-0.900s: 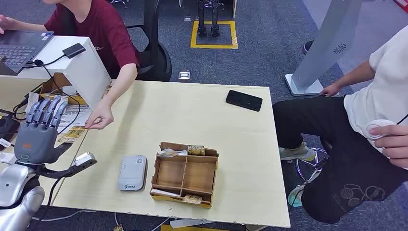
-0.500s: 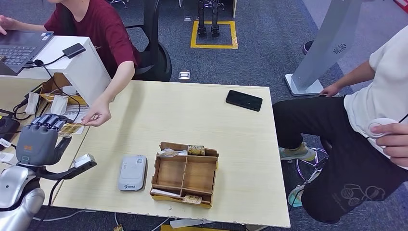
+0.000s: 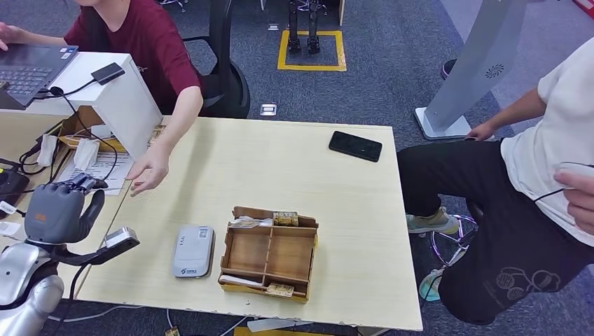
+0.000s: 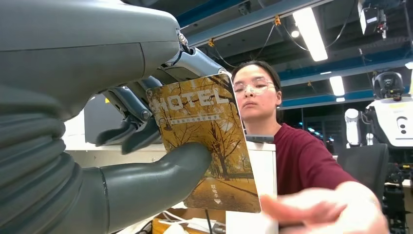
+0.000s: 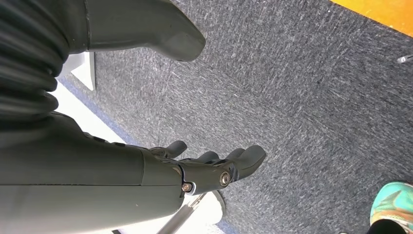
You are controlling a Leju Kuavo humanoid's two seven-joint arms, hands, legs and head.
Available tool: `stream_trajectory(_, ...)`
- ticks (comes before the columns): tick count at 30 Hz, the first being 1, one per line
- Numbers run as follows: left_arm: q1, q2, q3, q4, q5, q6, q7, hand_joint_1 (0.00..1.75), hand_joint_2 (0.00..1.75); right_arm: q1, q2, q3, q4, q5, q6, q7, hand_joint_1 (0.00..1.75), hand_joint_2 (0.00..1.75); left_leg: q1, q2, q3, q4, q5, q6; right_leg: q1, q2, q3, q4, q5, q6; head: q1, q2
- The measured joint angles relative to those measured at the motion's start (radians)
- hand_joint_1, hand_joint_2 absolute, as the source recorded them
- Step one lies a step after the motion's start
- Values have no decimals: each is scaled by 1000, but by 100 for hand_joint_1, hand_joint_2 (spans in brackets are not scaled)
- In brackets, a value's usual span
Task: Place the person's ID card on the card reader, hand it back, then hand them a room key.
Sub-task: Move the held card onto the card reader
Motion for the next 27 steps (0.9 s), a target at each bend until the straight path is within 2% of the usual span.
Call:
stream_trajectory(4,8,0,0,-11,62,-15,-28,175,175,0,0,1,0,0,0,-2,0,175,0,0,0,0,0,0,0,0,0,0,0,0,0,0)
stream_trajectory(6,13,-9,1,-24,139,-59,-43,175,175,0,0,1,0,0,-1,-1,0,175,0,0,0,0,0,0,0,0,0,0,0,0,0,0)
stream_trajectory(8,15,-25,2,-39,259,-157,-50,175,175,0,0,1,0,0,-2,1,0,175,0,0,0,0,0,0,0,0,0,0,0,0,0,0)
stream_trajectory(13,56,-72,22,-100,631,-481,-62,175,175,3,1,-2,0,0,-6,0,0,175,0,0,0,0,0,0,0,1,0,0,0,0,0,0)
stream_trajectory(18,160,-85,66,-199,846,-647,-71,175,175,10,1,-7,0,0,-11,-4,0,175,0,1,0,0,-1,0,0,1,-1,0,-1,0,0,0)
stream_trajectory(21,208,-86,85,-242,911,-699,-59,175,175,9,1,-13,0,0,-15,-8,0,175,0,0,-1,0,-1,0,0,0,-1,0,-1,0,0,0)
stream_trajectory(27,242,-89,101,-279,925,-712,-56,175,175,9,1,-22,0,0,-19,-8,0,175,0,0,-1,0,0,0,0,0,0,0,-1,0,0,0)
